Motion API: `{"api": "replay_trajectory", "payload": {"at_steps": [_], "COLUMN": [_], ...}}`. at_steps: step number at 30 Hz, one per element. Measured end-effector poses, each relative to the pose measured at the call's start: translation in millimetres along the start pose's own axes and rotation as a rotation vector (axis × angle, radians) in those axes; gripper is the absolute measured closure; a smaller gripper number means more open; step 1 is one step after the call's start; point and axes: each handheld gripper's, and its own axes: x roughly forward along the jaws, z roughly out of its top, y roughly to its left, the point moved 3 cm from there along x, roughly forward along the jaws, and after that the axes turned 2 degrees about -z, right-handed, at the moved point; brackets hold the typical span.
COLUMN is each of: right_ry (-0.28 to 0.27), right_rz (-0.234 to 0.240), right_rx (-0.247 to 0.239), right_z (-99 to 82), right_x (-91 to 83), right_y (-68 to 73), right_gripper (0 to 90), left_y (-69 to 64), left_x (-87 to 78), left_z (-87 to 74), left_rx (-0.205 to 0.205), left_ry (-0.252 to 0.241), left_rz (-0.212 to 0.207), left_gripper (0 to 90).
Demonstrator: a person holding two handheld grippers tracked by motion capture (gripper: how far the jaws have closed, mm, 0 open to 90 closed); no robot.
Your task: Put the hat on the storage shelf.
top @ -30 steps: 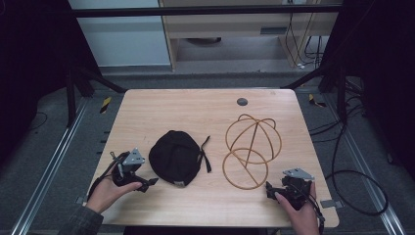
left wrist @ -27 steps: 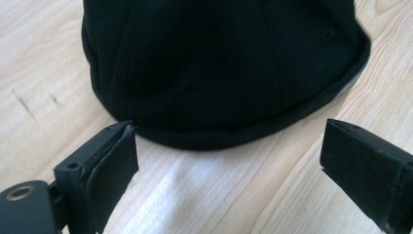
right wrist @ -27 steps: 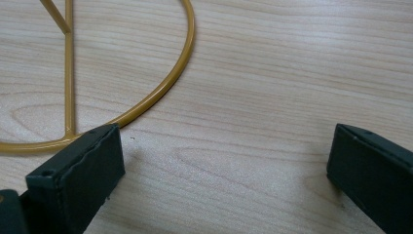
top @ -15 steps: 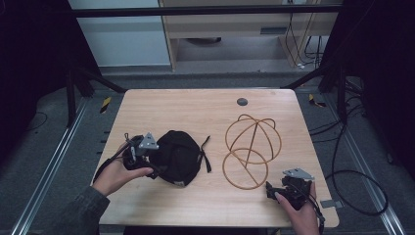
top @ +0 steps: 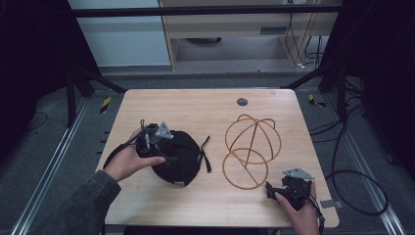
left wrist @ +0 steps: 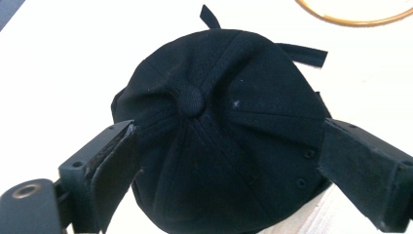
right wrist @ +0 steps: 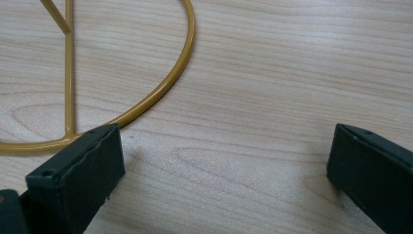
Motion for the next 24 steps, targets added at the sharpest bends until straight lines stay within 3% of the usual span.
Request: {"api": "replay_trajectory", "payload": {"at_steps": [5, 14, 24], "right_ry": [0.000, 0.000, 0.003], "right_rz": [0.000, 0.000, 0.002], "right_rx": [0.000, 0.000, 0.005], "right_z": [0.0, 0.0, 0.3], "right_x": [0.0, 0.0, -0.1], "right_y": [0.0, 0.0, 0.5], "right_gripper": [0.4, 0.3, 0.4], "left_y": [3.8, 20.2, 25.1], "left_x": [3.4, 18.5, 35.0], "left_z": [7.1, 16.3, 12.4], "left_rx": [-0.003, -0.036, -0.071], "left_ry": [0.028, 0.063, 0.079], "left_rz": [0.003, -0.018, -0.052], "left_gripper": [10.7, 23.4, 39.1]}}
